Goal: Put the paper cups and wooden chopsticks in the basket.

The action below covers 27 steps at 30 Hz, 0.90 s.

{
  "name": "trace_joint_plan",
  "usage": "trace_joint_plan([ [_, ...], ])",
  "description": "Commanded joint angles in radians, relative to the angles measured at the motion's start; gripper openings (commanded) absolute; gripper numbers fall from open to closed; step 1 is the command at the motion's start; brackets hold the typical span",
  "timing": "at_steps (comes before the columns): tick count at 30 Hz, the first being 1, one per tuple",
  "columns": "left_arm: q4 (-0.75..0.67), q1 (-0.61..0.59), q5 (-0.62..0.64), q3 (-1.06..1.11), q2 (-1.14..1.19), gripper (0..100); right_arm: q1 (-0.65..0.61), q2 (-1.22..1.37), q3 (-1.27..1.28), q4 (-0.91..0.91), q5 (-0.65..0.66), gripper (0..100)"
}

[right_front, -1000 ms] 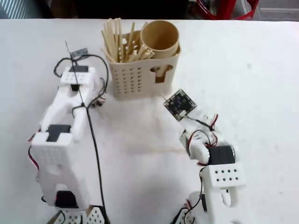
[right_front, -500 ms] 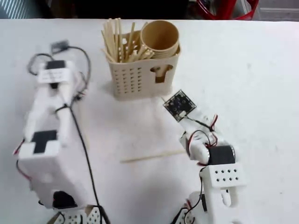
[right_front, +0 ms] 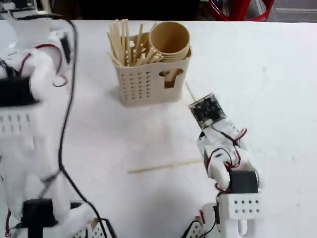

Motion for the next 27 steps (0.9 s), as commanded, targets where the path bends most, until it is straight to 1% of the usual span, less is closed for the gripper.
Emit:
trace_joint_plan([
  [1, -0.158, 0.168, -0.014, -0.109, -0.048, 2, 0.007, -0.053, -0.005, 0.008, -0.048, 1.6],
  [2, -0.221, 0.203, -0.028, -0.107, -0.044, 2, 0.007, -0.056, -0.005, 0.016, -0.054, 1.6],
  [5, -0.387, 0.294, -0.123, -0.107, 0.004, 2, 0.008, -0.064, -0.003, 0.027, -0.075, 1.6],
  [8, -0.46, 0.332, -0.198, -0.107, 0.082, 2, 0.007, -0.064, 0.012, 0.022, -0.077, 1.6],
  [12, -0.534, 0.328, -0.203, -0.107, 0.2, 2, 0.007, -0.064, 0.028, 0.021, -0.074, 1.6],
  [16, -0.551, 0.315, -0.199, -0.1, 0.283, 2, 0.007, -0.064, 0.028, 0.021, -0.072, 1.6],
  [20, -0.542, 0.28, -0.137, -0.097, 0.326, 2, 0.007, -0.064, 0.028, 0.021, -0.072, 1.6],
  [24, -0.493, 0.271, -0.13, -0.098, 0.354, 2, 0.007, -0.064, 0.028, 0.021, -0.072, 1.6],
  [27, -0.483, 0.252, -0.126, -0.098, 0.363, 2, 0.007, -0.064, 0.028, 0.022, -0.072, 1.6],
])
